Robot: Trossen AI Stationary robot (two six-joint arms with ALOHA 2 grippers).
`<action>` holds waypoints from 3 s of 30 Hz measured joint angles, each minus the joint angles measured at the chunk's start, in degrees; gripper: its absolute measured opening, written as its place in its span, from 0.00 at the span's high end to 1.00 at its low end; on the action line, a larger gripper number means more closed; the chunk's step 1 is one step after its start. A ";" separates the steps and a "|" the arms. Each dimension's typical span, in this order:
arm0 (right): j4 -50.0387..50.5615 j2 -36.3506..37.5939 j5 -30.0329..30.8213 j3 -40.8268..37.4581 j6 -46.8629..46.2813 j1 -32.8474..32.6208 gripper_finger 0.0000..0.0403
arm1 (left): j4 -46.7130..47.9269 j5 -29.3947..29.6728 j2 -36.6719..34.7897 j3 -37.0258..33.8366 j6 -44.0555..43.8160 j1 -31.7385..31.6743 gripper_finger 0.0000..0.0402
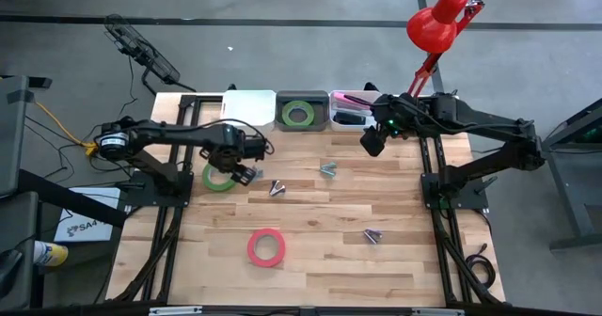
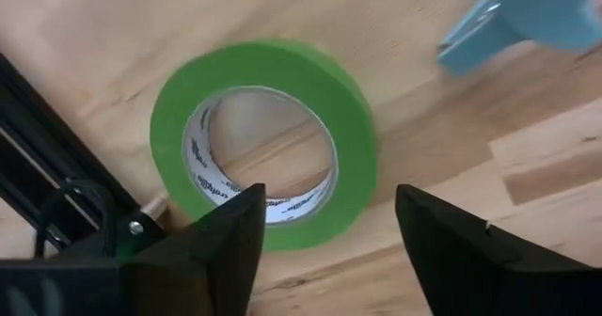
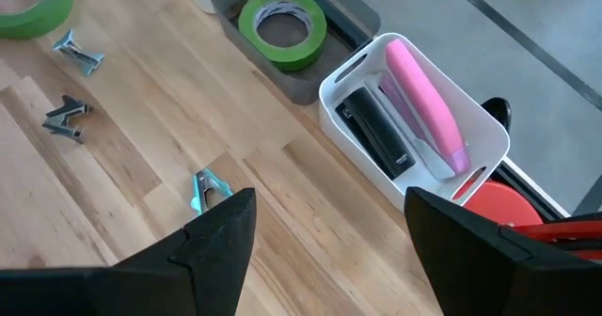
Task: Pick and place Stapler, Stapler remover, tape
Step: Put the green tape into the black bin
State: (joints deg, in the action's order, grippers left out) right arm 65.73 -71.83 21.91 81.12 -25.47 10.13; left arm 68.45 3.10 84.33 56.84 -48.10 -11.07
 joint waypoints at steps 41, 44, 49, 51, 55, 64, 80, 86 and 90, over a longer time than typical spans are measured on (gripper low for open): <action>0.00 0.00 -0.19 0.00 1.02 0.00 0.35 | -18.29 -9.84 0.09 -12.63 1.02 -0.13 0.80; 0.00 0.00 -0.89 0.00 1.82 0.00 0.35 | -16.81 -10.06 0.09 -8.99 4.61 -0.15 0.80; -0.15 0.00 -1.14 0.00 3.86 0.00 0.35 | -14.25 -7.63 0.09 -0.03 13.65 -0.15 0.80; -0.16 0.00 -1.15 0.00 3.96 0.00 0.35 | -12.95 -6.42 0.09 4.14 18.33 -0.15 0.80; -0.22 0.00 -1.18 0.00 4.08 0.00 0.35 | -12.97 -2.53 0.09 12.21 28.81 -0.17 0.80; -0.44 0.00 -1.50 0.00 2.97 0.00 0.35 | -13.00 0.49 4.64 25.29 31.90 -6.05 0.80; -0.44 0.00 -0.46 0.00 -1.71 0.00 0.35 | -15.83 -2.54 27.29 49.97 27.48 -14.97 0.80; -0.44 0.00 -0.31 0.00 -1.93 0.00 0.35 | -16.27 -2.93 35.73 57.63 25.28 -15.78 0.80; -0.44 0.00 -0.22 0.00 -2.81 0.00 0.35 | -15.37 -2.74 39.51 59.92 22.25 -16.41 0.80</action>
State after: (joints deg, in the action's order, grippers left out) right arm 65.30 -71.83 21.69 81.12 -28.28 10.13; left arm 53.08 0.35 123.85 116.76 -25.85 -27.48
